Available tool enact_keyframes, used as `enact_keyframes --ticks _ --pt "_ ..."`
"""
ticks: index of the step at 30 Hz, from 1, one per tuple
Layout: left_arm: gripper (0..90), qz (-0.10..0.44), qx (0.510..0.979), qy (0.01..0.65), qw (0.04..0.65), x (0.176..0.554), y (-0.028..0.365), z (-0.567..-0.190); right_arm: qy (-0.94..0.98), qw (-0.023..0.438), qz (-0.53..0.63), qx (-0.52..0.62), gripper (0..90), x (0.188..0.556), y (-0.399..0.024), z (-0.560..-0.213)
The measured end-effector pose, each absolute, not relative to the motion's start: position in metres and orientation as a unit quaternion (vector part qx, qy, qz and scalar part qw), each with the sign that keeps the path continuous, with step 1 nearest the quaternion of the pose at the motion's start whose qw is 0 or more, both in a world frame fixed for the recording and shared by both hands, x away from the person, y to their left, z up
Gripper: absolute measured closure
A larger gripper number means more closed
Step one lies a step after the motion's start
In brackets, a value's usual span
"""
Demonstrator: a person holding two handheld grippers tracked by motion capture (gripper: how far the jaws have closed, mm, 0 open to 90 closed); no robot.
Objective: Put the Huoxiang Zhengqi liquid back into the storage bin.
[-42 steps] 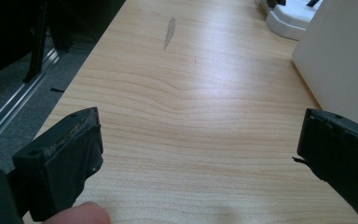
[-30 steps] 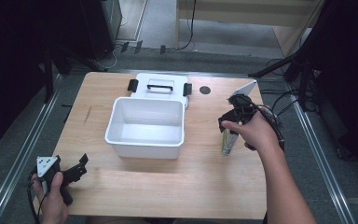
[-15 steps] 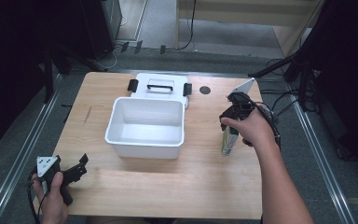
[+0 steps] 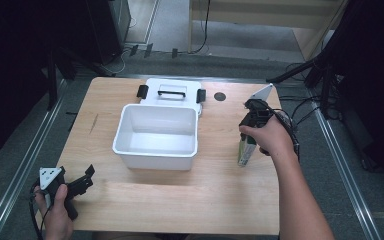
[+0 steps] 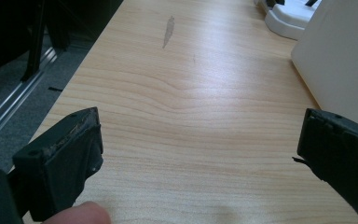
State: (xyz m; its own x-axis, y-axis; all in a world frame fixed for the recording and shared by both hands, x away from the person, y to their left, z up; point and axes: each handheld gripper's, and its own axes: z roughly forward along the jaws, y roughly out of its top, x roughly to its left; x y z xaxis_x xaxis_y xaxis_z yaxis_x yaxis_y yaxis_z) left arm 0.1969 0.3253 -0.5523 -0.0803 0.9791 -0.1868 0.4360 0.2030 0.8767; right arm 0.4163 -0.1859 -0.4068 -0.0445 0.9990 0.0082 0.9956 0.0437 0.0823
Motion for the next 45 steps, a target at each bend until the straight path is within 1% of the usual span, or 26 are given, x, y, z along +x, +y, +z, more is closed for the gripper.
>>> enact_keyframes --ticks 1,2,6,12,14,15,16,17,18,24,27,29,30,31,39,45 --pt "1.0 0.329 0.539 0.657 0.412 0.197 0.325 -0.552 0.725 0.028 0.033 0.687 62.1 0.416 -0.186 -0.406" --pt "1.0 0.329 0.538 0.657 0.412 0.197 0.325 -0.552 0.731 0.034 0.028 0.681 63.9 0.415 -0.186 -0.406" --pt "1.1 0.328 0.538 0.658 0.412 0.197 0.326 -0.552 0.762 0.037 0.036 0.645 64.4 0.412 -0.187 -0.406" --pt "1.0 0.327 0.539 0.658 0.412 0.197 0.326 -0.552 0.806 0.018 0.061 0.588 64.8 0.410 -0.191 -0.406" --pt "1.0 0.327 0.539 0.658 0.412 0.197 0.326 -0.552 0.826 0.018 0.067 0.560 64.9 0.408 -0.190 -0.406" --pt "1.1 0.328 0.539 0.658 0.412 0.197 0.326 -0.552 0.845 0.023 0.066 0.531 64.9 0.405 -0.188 -0.405" --pt "1.1 0.327 0.539 0.658 0.412 0.197 0.326 -0.552 0.845 0.023 0.066 0.531 64.9 0.405 -0.188 -0.405" --pt "1.1 0.327 0.539 0.658 0.412 0.197 0.326 -0.552 0.862 0.033 0.064 0.502 64.9 0.403 -0.185 -0.403" --pt "1.1 0.327 0.539 0.658 0.412 0.197 0.326 -0.552 0.862 0.033 0.064 0.502 64.9 0.403 -0.185 -0.403" --pt "1.1 0.327 0.539 0.658 0.413 0.197 0.326 -0.552 0.909 0.067 0.061 0.408 64.8 0.395 -0.174 -0.392" --pt "1.0 0.326 0.539 0.658 0.413 0.197 0.326 -0.552 0.934 0.081 0.065 0.342 64.8 0.388 -0.166 -0.386" --pt "1.1 0.325 0.539 0.658 0.413 0.197 0.326 -0.552 0.944 0.083 0.069 0.311 64.8 0.386 -0.163 -0.382" --pt "1.0 0.325 0.539 0.658 0.413 0.197 0.326 -0.552 0.957 0.091 0.075 0.266 64.8 0.382 -0.161 -0.379" --pt "1.1 0.325 0.539 0.658 0.414 0.197 0.326 -0.552 0.961 0.094 0.078 0.250 64.8 0.380 -0.159 -0.377" --pt "1.1 0.324 0.539 0.658 0.413 0.197 0.326 -0.552 0.974 0.105 0.091 0.176 64.7 0.374 -0.156 -0.364" --pt "1.1 0.324 0.540 0.658 0.413 0.197 0.326 -0.552 0.982 0.103 0.092 0.131 64.5 0.368 -0.152 -0.357"
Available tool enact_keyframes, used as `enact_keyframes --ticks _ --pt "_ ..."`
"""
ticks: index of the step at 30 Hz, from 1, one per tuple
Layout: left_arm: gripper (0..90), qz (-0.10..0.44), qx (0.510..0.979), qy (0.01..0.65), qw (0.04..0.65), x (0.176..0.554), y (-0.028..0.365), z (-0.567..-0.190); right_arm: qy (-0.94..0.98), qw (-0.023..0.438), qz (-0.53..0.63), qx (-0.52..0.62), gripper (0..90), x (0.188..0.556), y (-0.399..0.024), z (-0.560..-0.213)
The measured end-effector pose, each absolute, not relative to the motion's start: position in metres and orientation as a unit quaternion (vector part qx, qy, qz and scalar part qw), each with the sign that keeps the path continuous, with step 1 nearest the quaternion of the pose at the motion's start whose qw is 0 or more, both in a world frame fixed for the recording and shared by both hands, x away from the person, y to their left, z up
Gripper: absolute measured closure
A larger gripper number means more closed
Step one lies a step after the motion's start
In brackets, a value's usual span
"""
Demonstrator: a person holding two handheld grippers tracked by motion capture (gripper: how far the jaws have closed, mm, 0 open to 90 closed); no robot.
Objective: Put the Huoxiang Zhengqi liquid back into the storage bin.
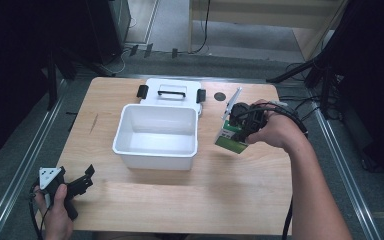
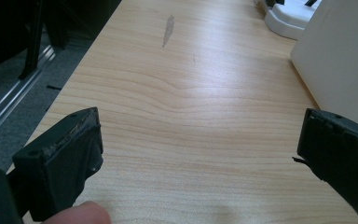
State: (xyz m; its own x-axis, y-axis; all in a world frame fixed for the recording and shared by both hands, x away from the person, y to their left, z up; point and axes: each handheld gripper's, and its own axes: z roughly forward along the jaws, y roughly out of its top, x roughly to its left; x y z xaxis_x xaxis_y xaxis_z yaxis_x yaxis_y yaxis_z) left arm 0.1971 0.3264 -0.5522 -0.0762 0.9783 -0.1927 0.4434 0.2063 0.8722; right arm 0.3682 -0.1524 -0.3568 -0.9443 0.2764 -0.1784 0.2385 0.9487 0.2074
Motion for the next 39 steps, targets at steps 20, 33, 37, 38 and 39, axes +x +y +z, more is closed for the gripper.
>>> enact_keyframes --ticks 20,33,37,38,39 --pt "1.0 0.324 0.541 0.658 0.413 0.197 0.326 -0.552 0.986 0.097 0.111 0.072 64.4 0.362 -0.137 -0.320" --pt "1.1 0.324 0.539 0.658 0.414 0.197 0.326 -0.552 0.987 0.102 0.106 0.070 64.3 0.361 -0.120 -0.289" --pt "1.0 0.324 0.540 0.658 0.413 0.197 0.326 -0.552 0.986 0.103 0.106 0.077 64.3 0.361 -0.113 -0.282" --pt "1.1 0.324 0.540 0.658 0.413 0.197 0.326 -0.552 0.986 0.102 0.108 0.079 64.3 0.361 -0.112 -0.280" --pt "1.0 0.324 0.540 0.658 0.413 0.197 0.326 -0.552 0.986 0.102 0.110 0.078 64.3 0.361 -0.110 -0.278"
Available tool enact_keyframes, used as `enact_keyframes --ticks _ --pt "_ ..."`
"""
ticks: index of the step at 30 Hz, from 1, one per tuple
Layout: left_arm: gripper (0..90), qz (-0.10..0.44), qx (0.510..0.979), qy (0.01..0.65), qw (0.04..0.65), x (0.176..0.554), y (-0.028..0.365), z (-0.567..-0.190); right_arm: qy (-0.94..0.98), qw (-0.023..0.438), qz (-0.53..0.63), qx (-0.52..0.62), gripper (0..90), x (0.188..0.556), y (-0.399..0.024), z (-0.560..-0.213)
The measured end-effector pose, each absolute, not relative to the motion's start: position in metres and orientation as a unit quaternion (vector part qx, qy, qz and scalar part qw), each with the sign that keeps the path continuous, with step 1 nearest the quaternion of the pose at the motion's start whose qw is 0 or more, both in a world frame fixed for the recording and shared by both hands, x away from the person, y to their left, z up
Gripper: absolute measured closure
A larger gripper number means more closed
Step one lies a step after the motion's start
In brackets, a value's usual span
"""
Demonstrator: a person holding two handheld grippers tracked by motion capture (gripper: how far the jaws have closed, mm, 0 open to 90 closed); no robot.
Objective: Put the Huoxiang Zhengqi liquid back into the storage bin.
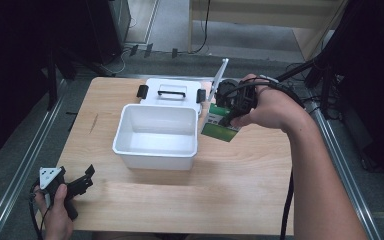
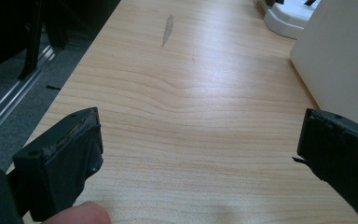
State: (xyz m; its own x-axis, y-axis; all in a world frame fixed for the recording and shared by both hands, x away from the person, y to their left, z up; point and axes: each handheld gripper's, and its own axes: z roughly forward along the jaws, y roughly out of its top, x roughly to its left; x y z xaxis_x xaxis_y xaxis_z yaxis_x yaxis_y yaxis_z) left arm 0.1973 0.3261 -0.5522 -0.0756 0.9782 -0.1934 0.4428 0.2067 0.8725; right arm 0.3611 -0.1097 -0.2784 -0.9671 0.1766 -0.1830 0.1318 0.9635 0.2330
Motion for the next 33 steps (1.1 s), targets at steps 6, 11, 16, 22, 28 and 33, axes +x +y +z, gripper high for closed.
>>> enact_keyframes --ticks 6,11,16,22,28,33 --pt "1.0 0.324 0.540 0.658 0.412 0.197 0.326 -0.552 0.984 0.100 0.122 0.080 64.3 0.361 -0.097 -0.270" --pt "1.1 0.324 0.540 0.658 0.412 0.197 0.326 -0.552 0.985 0.094 0.119 0.086 64.2 0.364 -0.081 -0.267" --pt "1.1 0.323 0.541 0.658 0.413 0.197 0.326 -0.552 0.986 0.095 0.116 0.076 64.2 0.366 -0.062 -0.262" --pt "1.1 0.322 0.541 0.658 0.414 0.198 0.326 -0.552 0.987 0.093 0.118 0.061 64.2 0.366 -0.038 -0.259" --pt "1.0 0.322 0.540 0.659 0.414 0.198 0.327 -0.552 0.988 0.089 0.121 0.044 64.1 0.366 -0.017 -0.260" --pt "1.1 0.321 0.540 0.658 0.414 0.198 0.327 -0.552 0.988 0.086 0.120 0.033 64.1 0.368 -0.006 -0.267"
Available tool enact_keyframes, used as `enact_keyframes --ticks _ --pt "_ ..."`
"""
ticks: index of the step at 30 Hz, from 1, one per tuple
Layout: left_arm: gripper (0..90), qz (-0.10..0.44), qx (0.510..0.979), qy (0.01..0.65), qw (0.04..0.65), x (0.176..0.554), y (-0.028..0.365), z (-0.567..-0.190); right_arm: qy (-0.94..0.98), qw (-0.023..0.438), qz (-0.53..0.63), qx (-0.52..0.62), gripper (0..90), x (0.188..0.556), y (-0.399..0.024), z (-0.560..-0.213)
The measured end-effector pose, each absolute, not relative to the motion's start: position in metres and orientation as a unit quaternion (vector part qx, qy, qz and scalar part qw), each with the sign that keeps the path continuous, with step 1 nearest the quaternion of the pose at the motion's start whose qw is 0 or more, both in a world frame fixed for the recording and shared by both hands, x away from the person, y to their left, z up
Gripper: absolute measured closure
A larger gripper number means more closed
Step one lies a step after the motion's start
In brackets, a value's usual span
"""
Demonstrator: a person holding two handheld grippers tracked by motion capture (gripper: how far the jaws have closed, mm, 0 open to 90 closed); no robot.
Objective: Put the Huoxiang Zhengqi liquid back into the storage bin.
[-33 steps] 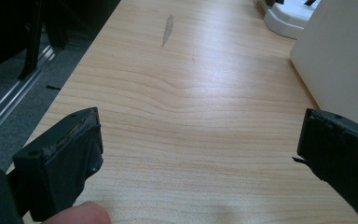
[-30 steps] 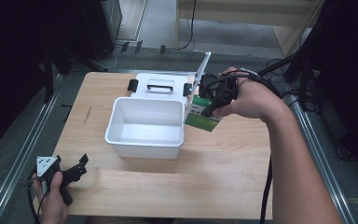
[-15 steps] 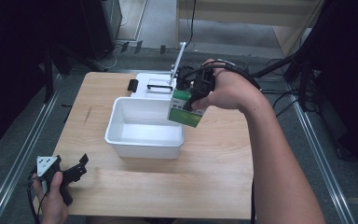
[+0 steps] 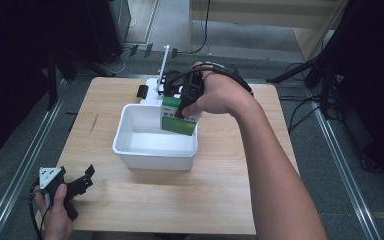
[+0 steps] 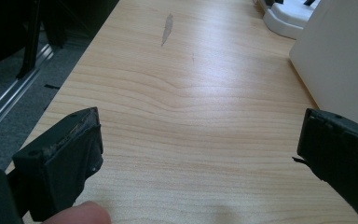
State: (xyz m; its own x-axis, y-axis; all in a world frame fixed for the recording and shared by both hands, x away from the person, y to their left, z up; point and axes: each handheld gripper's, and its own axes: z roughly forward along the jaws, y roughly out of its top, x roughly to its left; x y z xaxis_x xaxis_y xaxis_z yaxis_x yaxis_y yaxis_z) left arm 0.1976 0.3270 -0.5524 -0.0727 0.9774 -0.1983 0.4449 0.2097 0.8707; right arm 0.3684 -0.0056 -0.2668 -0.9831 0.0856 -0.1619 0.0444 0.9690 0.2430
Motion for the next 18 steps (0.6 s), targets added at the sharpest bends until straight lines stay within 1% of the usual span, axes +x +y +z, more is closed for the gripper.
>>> enact_keyframes --ticks 7,18 --pt "1.1 0.320 0.541 0.658 0.414 0.198 0.327 -0.552 0.990 0.093 0.103 -0.018 63.9 0.369 0.003 -0.280" --pt "1.0 0.320 0.539 0.659 0.415 0.198 0.327 -0.552 0.992 0.091 0.088 -0.016 63.9 0.379 0.000 -0.307"
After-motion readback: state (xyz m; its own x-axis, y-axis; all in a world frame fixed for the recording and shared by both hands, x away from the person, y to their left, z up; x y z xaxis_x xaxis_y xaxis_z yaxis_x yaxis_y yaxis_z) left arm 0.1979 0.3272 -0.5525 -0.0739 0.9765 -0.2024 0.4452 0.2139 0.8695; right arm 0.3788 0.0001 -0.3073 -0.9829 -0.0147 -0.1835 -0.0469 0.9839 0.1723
